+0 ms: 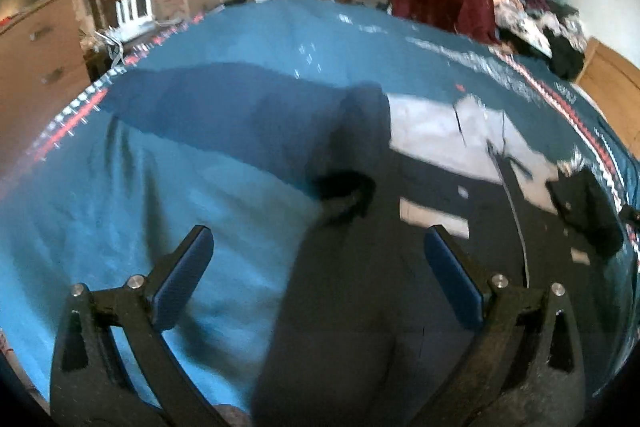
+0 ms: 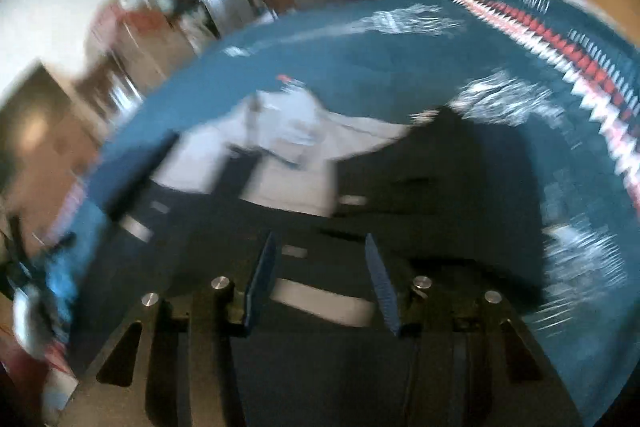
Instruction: Fold large clothes
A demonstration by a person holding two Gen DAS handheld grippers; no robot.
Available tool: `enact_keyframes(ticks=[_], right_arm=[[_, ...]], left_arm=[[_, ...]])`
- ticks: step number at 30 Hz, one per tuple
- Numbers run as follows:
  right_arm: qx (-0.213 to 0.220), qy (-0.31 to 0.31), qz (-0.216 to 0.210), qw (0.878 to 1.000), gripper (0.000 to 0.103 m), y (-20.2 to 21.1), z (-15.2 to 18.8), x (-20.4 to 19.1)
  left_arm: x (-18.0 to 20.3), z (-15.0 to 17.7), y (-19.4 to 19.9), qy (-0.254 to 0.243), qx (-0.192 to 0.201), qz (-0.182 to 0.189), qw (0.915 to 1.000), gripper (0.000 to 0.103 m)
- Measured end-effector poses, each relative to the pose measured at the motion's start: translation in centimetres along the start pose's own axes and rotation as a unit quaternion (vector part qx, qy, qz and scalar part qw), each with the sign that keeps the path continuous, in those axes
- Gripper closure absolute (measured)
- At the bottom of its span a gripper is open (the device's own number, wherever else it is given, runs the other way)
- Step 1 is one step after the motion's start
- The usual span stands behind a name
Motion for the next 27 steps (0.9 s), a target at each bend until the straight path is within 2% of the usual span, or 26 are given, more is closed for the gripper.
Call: enact_keyframes(ticks=[3, 7, 11, 14, 15, 18, 22, 25, 27], right_arm=[[-0.045, 0.073, 0.009, 0.996, 0.047, -1.8, -0.3, -0.4], [-0.1, 0.156, 0.035, 0.982, 0.047, -6.4, 0.6, -1.4], [-0.142, 0.16, 0.05, 0.975, 0.047, -10.6, 1.6, -0.2], [-0.152, 0.16, 0.058, 0.974, 0.047, -11.7, 2.1, 0.7], [-0.15, 0.158, 0.059, 0.974, 0.049, -11.8, 2.2, 0.7], [-0.137, 0.124, 0.056, 0.981, 0.082, -11.7, 1.3, 1.7], [-0.09, 0.065, 0.028, 0.993, 0.09, -10.3, -1.1, 1.8], [-0.016, 0.031, -0.035, 0.999, 0.091, -7.3, -4.9, -2.7], [0.04, 0.022, -0.098, 0.994, 0.091, -5.7, -8.6, -8.1]], left_arm=[[0.9, 0.4, -0.5, 0.008, -0.005, 0.012, 0.9999, 0.0], [2.3, 0.3, -0.2, 0.0, 0.0, 0.027, 0.9996, 0.0], [2.5, 0.4, -0.4, -0.012, -0.003, 0.029, 0.9995, 0.0], [2.2, 0.3, -0.7, -0.008, -0.005, 0.029, 0.9995, 0.0], [2.1, 0.4, -0.9, -0.005, -0.006, 0.031, 0.9995, 0.0], [2.2, 0.5, -1.3, -0.002, -0.012, 0.033, 0.9994, 0.0], [2.2, 0.4, -1.2, -0.001, -0.013, 0.041, 0.9991, 0.0], [1.9, 0.1, -0.7, 0.0, -0.006, 0.043, 0.9991, 0.0], [1.5, -0.1, -0.7, 0.004, -0.005, 0.044, 0.999, 0.0]])
Point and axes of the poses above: each gripper's, at about its wrist camera, not at the fingertips, and y roughly against the way its jaws point, x to its right, z to its underside, the point moved 8 cm from there along -y, roughly the way its jaws point, and after that the axes turned 9 degrees about -z, right-handed, at the moved point
